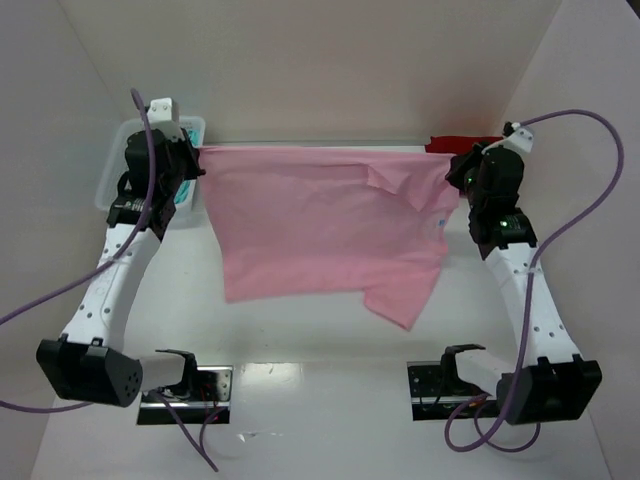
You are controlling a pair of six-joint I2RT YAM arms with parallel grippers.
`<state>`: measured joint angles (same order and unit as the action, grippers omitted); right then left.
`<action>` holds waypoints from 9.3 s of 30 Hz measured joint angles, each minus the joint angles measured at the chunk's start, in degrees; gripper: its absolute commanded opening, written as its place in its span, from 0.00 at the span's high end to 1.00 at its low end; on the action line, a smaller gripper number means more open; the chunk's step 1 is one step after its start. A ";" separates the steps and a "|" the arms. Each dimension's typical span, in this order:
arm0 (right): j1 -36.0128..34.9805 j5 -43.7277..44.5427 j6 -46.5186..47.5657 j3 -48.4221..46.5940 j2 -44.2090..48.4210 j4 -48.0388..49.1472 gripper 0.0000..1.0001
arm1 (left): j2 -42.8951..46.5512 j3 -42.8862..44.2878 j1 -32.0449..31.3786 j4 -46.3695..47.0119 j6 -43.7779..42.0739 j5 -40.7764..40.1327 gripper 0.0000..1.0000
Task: Fold and stack the t-shirts
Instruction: Flatten out the tshirt, then grap the side of the flattened tshirt furthest away from the robot with both arms
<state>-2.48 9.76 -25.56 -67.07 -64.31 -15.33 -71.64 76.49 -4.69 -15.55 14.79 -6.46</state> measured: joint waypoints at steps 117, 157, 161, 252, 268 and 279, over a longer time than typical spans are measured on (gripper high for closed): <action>-0.33 -5.90 1.05 -29.22 -57.27 15.80 0.99 | -54.75 34.67 2.84 9.60 3.34 -0.50 1.00; 0.52 -8.44 2.73 -57.99 -78.44 6.71 0.91 | -80.04 68.35 4.68 -0.55 3.21 2.71 1.00; 0.52 -8.48 3.06 -58.18 -79.41 6.69 0.70 | -80.65 69.94 4.66 -2.86 2.75 2.71 1.00; -1.49 -15.15 6.10 -58.51 -81.26 -5.35 0.80 | -81.42 72.15 3.65 -8.55 -2.84 3.91 1.00; -1.49 -14.88 6.08 -63.45 -81.40 -6.56 0.79 | -81.42 72.89 3.65 -8.92 -3.02 4.50 1.00; -1.49 -15.17 6.36 -65.05 -81.37 -6.80 0.99 | -81.40 72.89 3.65 -9.38 -3.06 5.16 1.00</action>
<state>-3.97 -5.41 -19.20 -132.11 -145.69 -22.13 -153.03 149.38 -1.04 -24.93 11.73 -1.30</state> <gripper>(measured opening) 0.011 0.008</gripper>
